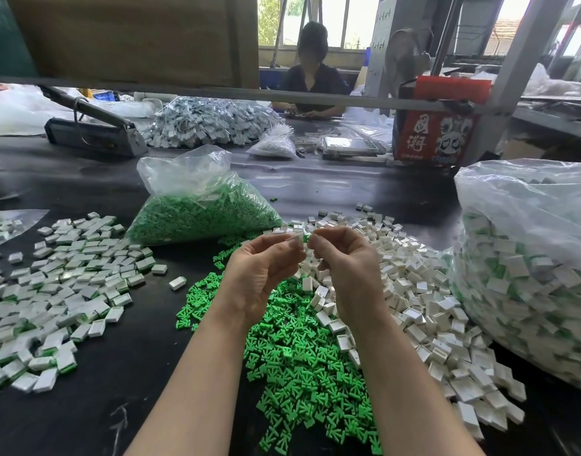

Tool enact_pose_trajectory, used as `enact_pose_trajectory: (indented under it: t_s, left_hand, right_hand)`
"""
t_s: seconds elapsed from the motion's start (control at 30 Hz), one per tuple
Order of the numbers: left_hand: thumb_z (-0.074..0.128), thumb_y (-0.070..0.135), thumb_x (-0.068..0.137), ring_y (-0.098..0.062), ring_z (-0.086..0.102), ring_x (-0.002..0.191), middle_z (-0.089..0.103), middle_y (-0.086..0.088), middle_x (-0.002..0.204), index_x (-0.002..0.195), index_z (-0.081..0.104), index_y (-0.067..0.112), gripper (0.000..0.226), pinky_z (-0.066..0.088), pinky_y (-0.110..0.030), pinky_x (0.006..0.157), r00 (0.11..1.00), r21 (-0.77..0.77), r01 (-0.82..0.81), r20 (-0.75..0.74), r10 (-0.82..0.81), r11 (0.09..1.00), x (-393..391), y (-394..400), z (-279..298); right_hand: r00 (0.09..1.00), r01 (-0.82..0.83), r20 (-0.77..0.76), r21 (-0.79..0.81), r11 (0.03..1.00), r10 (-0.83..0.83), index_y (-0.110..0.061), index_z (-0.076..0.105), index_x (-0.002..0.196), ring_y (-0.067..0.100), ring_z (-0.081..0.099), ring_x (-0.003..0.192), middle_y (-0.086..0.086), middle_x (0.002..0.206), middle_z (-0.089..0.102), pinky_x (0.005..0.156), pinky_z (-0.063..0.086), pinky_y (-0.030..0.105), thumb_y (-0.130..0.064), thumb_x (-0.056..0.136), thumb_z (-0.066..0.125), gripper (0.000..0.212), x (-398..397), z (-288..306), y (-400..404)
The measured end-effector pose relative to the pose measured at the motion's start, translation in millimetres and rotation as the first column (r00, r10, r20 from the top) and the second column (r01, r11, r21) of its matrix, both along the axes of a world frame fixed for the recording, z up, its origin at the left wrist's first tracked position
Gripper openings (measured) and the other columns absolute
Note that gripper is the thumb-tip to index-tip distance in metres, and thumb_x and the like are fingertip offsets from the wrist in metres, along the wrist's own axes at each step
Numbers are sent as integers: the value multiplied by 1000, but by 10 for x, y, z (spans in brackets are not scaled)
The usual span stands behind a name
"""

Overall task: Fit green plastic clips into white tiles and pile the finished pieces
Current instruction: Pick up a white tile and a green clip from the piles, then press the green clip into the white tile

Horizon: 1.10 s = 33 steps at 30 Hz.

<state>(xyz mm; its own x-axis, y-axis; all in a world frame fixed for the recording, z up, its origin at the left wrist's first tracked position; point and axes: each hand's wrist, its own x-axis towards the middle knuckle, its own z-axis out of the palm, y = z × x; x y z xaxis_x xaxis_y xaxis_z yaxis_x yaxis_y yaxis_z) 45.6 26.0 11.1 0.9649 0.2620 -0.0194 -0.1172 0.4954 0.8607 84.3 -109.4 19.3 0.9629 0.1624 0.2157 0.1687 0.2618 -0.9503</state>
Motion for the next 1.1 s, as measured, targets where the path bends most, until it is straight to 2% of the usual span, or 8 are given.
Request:
enact_pose_trajectory:
  t_s: [0.23,0.47,0.6,0.7,0.8,0.9,1.03,1.1]
  left_hand:
    - [91,30,44,-21,75,82,76,-13,92,87,76,12,49,56,-21,60,1000,54,-21,3,20,998,12,25,-22]
    - [91,31,44,-23,75,82,76,-14,90,90,73,10,54,55,-21,59,999,84,-34,20,32,996,4,40,-39]
    - [88,27,54,-22,75,79,76,-13,85,89,71,9,43,55,-21,60,998,185,-35,51,26,982,-11,56,-40]
    - [85,23,62,-23,74,79,75,-13,85,88,72,8,33,55,-21,62,998,266,-30,63,13,964,-16,63,-36]
    - [83,22,65,-22,74,78,76,-12,84,91,70,5,34,55,-21,63,998,322,-36,59,17,946,-13,71,-42]
    - [82,25,65,-20,74,77,76,-10,82,92,69,6,36,54,-20,61,999,377,-27,34,15,926,-14,100,-55]
    - [78,33,68,-15,71,70,75,-7,78,91,66,8,36,52,-20,59,998,484,54,-38,-41,873,-23,153,-63]
    - [72,37,77,-10,67,63,74,-4,73,90,65,8,32,50,-19,56,990,567,138,-100,-98,812,-34,175,-64]
  right_hand:
    - [997,37,62,-41,998,-35,-3,69,90,9,63,69,9,83,69,62,50,18,-4,84,72,6,-6,6,17]
    - [988,38,153,-142,989,-16,-3,71,92,22,70,82,11,87,73,76,57,25,-5,84,73,9,-16,3,11]
    - [988,24,156,-178,984,4,-4,70,92,16,69,78,11,87,72,74,57,24,-5,83,73,9,-10,8,-22]
    - [991,-10,125,-209,978,37,-6,69,100,12,69,78,10,92,72,70,56,22,-9,85,72,15,5,0,-51]
    - [983,-5,173,-336,942,67,-7,71,95,10,67,72,8,85,73,64,51,18,-10,90,67,7,12,-17,-54]
    - [977,13,196,-444,896,83,-8,71,88,24,67,77,10,81,71,68,55,29,-13,93,64,10,29,-33,-49]
    - [976,-14,182,-484,875,116,-6,71,87,29,66,77,12,80,69,72,54,41,-15,92,65,11,53,-37,-56]
    - [974,-22,182,-508,861,133,-8,71,85,30,66,78,10,78,70,75,54,46,-16,91,66,12,55,-38,-57]
